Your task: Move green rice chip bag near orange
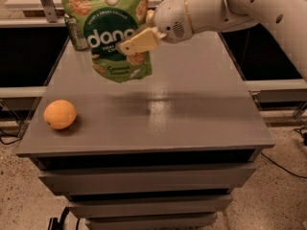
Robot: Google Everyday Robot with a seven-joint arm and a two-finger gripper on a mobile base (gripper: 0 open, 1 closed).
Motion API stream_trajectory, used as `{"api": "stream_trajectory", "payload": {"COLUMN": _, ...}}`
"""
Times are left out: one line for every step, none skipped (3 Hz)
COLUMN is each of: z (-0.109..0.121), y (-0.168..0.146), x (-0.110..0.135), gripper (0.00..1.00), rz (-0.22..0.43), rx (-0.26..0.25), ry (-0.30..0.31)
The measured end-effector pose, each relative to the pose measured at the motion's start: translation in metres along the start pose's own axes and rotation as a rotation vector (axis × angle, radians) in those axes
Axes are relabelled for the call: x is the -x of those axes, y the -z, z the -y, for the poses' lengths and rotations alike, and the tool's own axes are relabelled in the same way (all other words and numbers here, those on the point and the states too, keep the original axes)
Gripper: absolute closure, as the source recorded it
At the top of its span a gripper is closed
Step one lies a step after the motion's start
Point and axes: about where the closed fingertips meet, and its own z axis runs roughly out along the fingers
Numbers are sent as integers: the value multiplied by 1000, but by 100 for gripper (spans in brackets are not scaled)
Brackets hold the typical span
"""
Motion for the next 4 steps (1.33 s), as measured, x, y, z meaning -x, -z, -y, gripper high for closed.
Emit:
{"api": "stream_trajectory", "payload": {"z": 0, "y": -48, "x": 3, "gripper": 100, "rz": 84, "rx": -29, "ry": 0}}
{"api": "stream_trajectory", "payload": {"z": 3, "y": -88, "x": 7, "gripper": 100, "rz": 139, "rx": -48, "ry": -21}}
{"api": "stream_trajectory", "payload": {"z": -3, "y": -119, "x": 8, "gripper": 100, "rz": 162, "rx": -50, "ry": -70}}
{"api": "stream_trajectory", "payload": {"z": -13, "y": -135, "x": 7, "gripper": 100, "rz": 177, "rx": -42, "ry": -113}}
